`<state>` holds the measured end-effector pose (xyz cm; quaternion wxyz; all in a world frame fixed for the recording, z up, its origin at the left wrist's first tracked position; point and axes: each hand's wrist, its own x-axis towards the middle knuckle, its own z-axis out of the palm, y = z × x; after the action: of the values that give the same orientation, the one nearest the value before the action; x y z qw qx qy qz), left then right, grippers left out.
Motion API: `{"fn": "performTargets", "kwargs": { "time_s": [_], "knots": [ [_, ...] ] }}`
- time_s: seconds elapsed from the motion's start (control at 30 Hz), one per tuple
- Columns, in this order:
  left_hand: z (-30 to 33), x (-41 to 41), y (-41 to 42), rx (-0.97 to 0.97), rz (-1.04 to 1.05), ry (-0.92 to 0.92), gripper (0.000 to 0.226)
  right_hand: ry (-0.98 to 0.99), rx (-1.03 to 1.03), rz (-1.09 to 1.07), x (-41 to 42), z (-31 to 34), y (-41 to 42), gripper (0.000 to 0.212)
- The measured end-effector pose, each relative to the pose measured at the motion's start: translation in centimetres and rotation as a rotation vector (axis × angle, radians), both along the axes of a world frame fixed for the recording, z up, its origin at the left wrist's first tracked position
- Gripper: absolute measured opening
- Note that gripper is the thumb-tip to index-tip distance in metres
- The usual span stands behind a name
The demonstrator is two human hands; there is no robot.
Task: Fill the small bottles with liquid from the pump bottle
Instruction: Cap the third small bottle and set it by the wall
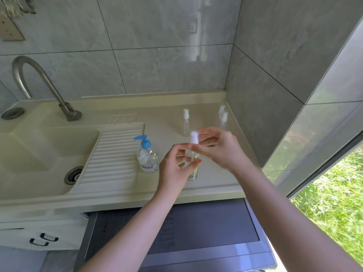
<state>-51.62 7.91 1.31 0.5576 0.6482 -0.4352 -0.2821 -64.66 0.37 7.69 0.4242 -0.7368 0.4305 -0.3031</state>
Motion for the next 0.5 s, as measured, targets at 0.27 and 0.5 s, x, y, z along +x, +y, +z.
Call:
{"fn": "performTargets", "kwargs": {
  "time_s": [0.27, 0.5],
  "knots": [
    [-0.2, -1.7, -2.0, -0.05, 0.008, -0.004, 0.048, 0.071, 0.008, -0.026, -1.9, -1.5, -0.5, 0.012],
    [-0.4, -2.9, -5.9, -0.079, -0.083, -0.034, 0.052, 0.134, -0.053, -0.099, -3.6, -1.6, -3.9, 0.003]
  ]
}}
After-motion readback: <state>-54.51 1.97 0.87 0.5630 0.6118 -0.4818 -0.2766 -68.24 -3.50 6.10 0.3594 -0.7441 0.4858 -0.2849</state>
